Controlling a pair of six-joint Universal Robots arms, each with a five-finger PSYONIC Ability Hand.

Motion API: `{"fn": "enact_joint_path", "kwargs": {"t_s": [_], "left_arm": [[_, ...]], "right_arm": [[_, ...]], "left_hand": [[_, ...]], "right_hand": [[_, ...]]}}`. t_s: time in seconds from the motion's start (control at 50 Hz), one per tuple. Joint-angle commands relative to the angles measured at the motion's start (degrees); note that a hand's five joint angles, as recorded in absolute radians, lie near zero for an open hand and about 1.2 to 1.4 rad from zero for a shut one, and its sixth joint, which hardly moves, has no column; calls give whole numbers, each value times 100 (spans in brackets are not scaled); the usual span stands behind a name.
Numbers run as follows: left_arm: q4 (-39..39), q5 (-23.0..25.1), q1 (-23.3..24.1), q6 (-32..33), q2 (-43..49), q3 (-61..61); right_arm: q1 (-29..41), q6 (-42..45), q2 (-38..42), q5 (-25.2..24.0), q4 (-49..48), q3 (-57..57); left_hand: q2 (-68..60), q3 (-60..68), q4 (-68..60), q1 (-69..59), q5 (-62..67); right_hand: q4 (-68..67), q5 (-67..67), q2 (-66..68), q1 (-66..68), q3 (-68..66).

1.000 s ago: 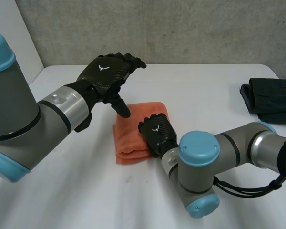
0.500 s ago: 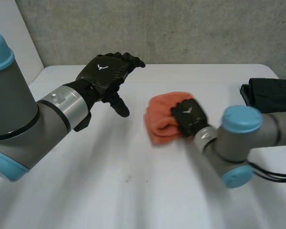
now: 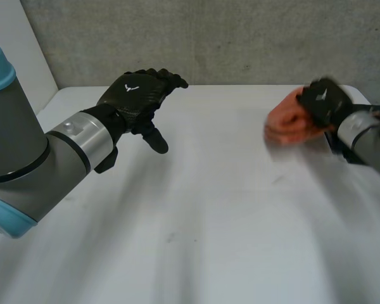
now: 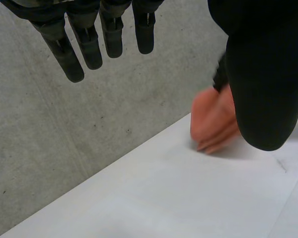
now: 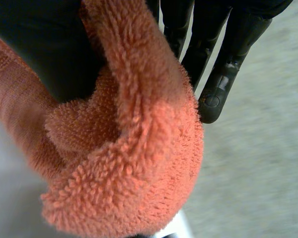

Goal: Fold the laundry.

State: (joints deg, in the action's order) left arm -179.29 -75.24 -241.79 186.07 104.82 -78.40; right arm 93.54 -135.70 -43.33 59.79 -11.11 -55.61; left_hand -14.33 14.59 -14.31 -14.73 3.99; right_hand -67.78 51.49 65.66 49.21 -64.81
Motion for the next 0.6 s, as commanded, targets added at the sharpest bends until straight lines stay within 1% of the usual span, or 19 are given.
{"fn": "enact_joint_path", "kwargs": {"t_s": [0.02,0.04,0.1,0.12,0.16,0.18,0.24,0.26,0.32,0.4,0.46,0.48,0.6], "left_arm": [[0,0,-52,-10,-5,0],[0,0,-79,-10,-5,0],[0,0,-97,-10,-5,0],[-9,0,-97,-10,-5,0],[-35,-9,-97,-10,-5,0],[-44,-9,-105,-18,-5,-9],[-79,-9,-97,-45,-5,-18],[-79,-9,-97,-54,-5,-26],[-79,-9,-97,-54,4,-26],[-79,-9,-79,-54,21,-44],[-88,-9,-79,-54,74,-70],[-97,-9,-79,-54,109,-70],[-123,-17,-53,-54,171,-70]], "right_arm": [[-230,-1160,386,-90,-23,2052],[-335,-1291,543,-116,-14,2472],[-546,-1450,764,-204,30,3037],[-730,-1529,904,-300,56,3343],[-906,-1600,1045,-441,82,3556],[-1020,-1652,1159,-616,91,3705],[-1170,-1670,1327,-907,47,3803],[-1258,-1670,1449,-1108,13,3812],[-1486,-1670,1617,-1276,-23,3803],[-1794,-1557,1959,-1654,-49,3602],[-1944,-1399,2100,-1812,-49,3408],[-2118,-1224,2153,-1874,-41,3225],[-2436,-494,2153,-1945,12,2468]], "left_hand": [[-76,50,-78,-36,110],[-76,50,-78,-36,110],[-76,50,-78,-36,110],[-76,50,-78,-36,110],[-76,50,-78,-36,110],[-76,50,-78,-36,110],[-76,50,-78,-36,110],[-76,50,-78,-36,110],[-76,50,-78,-36,110],[-93,67,-95,-53,127],[-93,67,-95,-53,127],[-93,67,-95,-53,127],[-110,84,-111,-70,144]], "right_hand": [[-1222,1851,1434,3079,-1519],[-1222,1851,1434,3079,-1519],[-1222,1851,1434,3079,-1519],[-1222,1851,1434,3079,-1519],[-1222,1851,1434,3079,-1519],[-1222,1851,1434,3079,-1519],[-1222,1851,1434,3079,-1519],[-1222,1851,1434,3079,-1519],[-1222,1851,1434,3079,-1519],[-1222,1851,1434,3079,-1519],[-1222,1851,1434,3079,-1519],[-1222,1851,1434,3079,-1519],[-1222,1851,1434,3079,-1519]]}}
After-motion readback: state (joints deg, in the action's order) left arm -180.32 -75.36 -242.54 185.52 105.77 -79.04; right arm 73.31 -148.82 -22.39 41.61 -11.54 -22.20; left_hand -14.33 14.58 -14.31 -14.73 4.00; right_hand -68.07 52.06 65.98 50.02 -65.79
